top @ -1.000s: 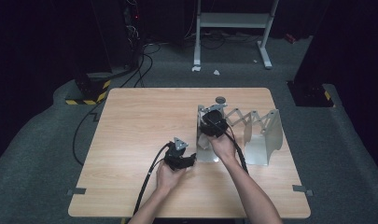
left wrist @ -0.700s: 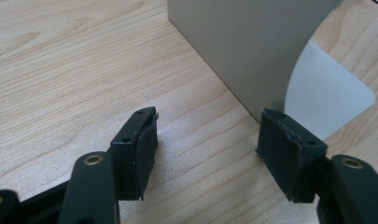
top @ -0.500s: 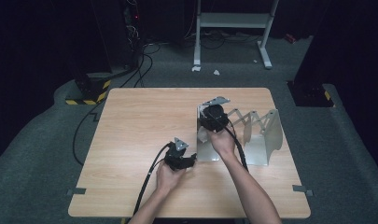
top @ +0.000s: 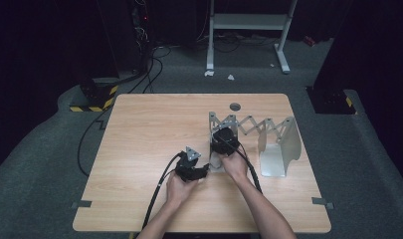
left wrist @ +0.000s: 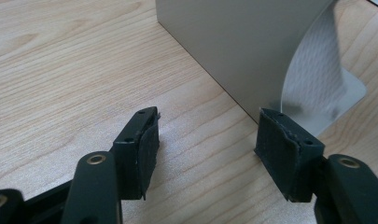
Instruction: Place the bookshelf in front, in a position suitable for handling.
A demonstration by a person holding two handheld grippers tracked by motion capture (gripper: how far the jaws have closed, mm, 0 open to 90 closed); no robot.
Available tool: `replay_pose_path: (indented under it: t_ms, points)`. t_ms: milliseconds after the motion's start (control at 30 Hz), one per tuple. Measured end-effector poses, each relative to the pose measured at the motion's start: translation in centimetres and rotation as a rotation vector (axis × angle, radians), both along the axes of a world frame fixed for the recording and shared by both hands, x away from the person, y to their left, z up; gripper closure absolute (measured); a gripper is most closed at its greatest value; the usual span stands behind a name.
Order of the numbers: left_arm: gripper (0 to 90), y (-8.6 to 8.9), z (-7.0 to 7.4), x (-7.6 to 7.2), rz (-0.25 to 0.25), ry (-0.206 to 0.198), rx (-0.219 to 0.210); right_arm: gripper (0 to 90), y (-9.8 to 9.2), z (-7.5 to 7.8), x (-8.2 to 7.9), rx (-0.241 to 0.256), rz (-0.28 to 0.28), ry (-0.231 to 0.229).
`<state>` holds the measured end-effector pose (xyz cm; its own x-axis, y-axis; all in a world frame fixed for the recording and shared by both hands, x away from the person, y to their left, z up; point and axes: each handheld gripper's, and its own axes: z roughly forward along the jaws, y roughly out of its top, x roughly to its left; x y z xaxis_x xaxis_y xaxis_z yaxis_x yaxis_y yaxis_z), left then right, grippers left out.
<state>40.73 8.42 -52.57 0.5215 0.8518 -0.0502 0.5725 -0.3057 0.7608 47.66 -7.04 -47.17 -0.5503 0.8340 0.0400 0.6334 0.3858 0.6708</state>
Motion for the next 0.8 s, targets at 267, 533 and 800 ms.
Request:
replay_pose_path:
  t_ms: [267,533,800]
  points:
    - [39.4,0.0,0.0,0.0,-0.001,-0.001,0.002,77.3,-0.2,-2.9,-0.5,-0.033,0.046,0.072]
    - [40.2,0.0,0.0,0.0,0.006,-0.003,0.000,77.3,-0.5,-3.0,-2.0,-0.034,0.104,0.077]
    - [40.9,0.0,0.0,0.0,0.005,-0.004,0.004,77.4,-0.8,-2.9,-3.1,-0.029,0.133,0.086]
